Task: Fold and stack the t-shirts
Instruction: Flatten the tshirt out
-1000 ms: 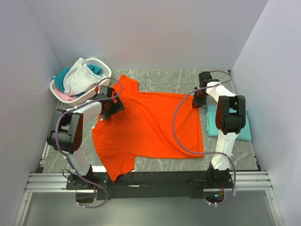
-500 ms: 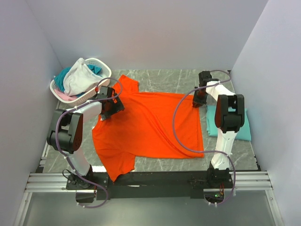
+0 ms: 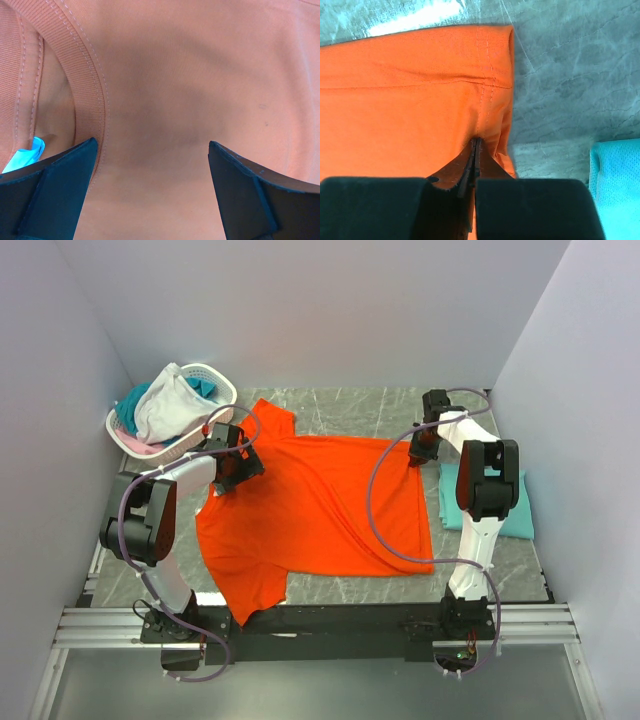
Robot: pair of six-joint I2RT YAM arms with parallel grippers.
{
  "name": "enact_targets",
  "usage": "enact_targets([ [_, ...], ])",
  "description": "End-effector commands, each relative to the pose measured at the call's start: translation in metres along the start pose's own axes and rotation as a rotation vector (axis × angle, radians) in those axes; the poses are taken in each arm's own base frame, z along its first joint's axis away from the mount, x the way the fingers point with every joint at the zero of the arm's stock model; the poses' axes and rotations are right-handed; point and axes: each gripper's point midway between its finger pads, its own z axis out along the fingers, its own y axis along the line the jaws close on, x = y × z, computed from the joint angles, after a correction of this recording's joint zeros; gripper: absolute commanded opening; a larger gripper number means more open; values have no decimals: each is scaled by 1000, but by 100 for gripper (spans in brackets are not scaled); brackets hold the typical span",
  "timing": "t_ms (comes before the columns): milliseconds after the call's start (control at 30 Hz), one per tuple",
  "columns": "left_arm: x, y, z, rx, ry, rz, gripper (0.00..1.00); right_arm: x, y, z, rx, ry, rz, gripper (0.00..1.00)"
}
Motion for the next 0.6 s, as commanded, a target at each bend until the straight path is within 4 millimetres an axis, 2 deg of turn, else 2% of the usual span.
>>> enact_targets([
  [0,1,4,3,-22,-2,-3,99,-12,0,-3,-2,-32,21,0],
  [300,0,6,3,-34,-6,-4,99,-34,-2,-37,25,-155,28,0],
  [400,1,7,3,-36,-4,-1,99,-38,-6,-41,46,-173,24,0],
  [567,2,7,4,-39,-3,-1,99,-35,-11,-35,70,-154,28,0],
])
